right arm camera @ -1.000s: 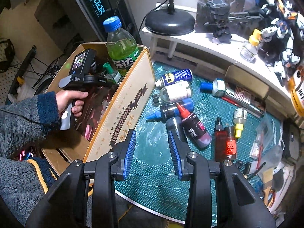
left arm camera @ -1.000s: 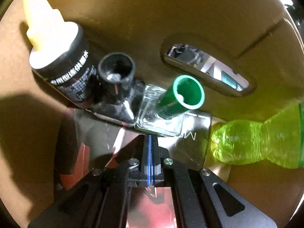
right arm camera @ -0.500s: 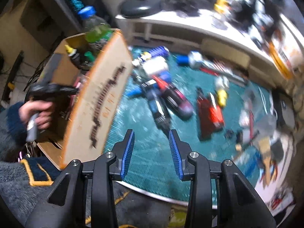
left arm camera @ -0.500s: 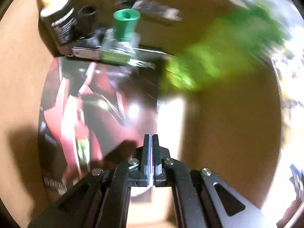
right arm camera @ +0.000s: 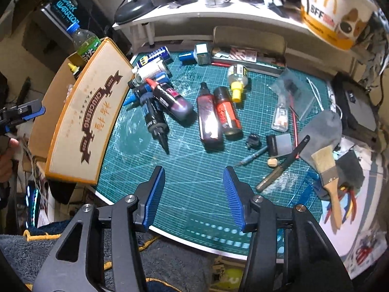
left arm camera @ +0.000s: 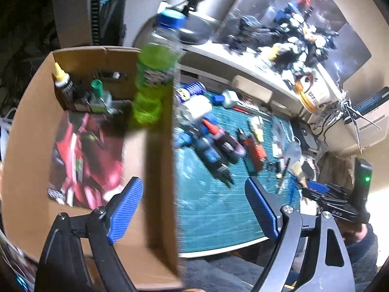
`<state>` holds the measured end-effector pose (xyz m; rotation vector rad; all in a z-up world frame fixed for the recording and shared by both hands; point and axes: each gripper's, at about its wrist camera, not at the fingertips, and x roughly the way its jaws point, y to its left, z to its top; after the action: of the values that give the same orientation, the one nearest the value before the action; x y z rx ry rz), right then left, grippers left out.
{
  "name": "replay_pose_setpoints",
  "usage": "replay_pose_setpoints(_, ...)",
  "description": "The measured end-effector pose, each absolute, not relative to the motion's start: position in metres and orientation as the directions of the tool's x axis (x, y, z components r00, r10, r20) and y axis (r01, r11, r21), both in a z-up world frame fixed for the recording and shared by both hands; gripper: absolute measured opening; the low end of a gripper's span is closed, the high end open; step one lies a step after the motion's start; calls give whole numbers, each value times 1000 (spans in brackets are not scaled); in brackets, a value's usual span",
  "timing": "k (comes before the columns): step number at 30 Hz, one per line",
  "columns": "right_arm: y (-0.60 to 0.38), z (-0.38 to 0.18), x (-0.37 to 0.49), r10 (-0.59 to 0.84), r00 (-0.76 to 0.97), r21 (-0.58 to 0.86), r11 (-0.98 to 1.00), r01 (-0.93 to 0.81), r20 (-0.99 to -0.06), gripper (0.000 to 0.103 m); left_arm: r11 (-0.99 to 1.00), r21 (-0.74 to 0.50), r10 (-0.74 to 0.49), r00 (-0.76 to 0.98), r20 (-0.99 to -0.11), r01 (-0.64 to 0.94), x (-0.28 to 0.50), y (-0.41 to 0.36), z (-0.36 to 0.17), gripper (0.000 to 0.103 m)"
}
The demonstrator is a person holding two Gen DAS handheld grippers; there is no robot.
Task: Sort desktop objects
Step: 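Withdraw both grippers from the box toward the mat, then grasp the yellow-capped clear bottle on the mat with the left gripper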
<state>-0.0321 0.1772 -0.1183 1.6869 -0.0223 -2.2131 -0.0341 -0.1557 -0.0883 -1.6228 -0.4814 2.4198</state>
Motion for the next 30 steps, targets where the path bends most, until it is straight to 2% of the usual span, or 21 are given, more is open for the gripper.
replay_pose_setpoints(6, 239, -141, -12, -338, -185, 284, -921, 268, -923, 51, -936, -350, 315, -352, -881, 40, -8, -72, -101, 87)
replay_pose_setpoints(15, 311, -182, 14, -328, -82, 306, -929, 207, -941, 53, -931, -360, 323, -323, -889, 59, -6, -3, -122, 87)
replay_pose_setpoints(20, 326, -195, 20, -315, -54, 303, -939, 162, -948, 53, -943, -332, 312, -335, -889, 3, -74, 37, -140, 87)
replay_pose_setpoints(24, 337, -189, 27, -304, -72, 296, -950, 104, -950, 53, -971, -233, 239, -343, -909, -57, -150, 77, -158, 87)
replay_pose_setpoints(26, 346, -185, 32, -297, -92, 292, -954, 68, -950, 64, -979, -193, 202, -289, -936, -59, -185, 95, -184, 87)
replay_pose_setpoints(30, 364, -181, 40, -275, -117, 277, -961, -5, -954, 65, -984, -174, 178, -183, -967, -36, -220, 117, -233, 86)
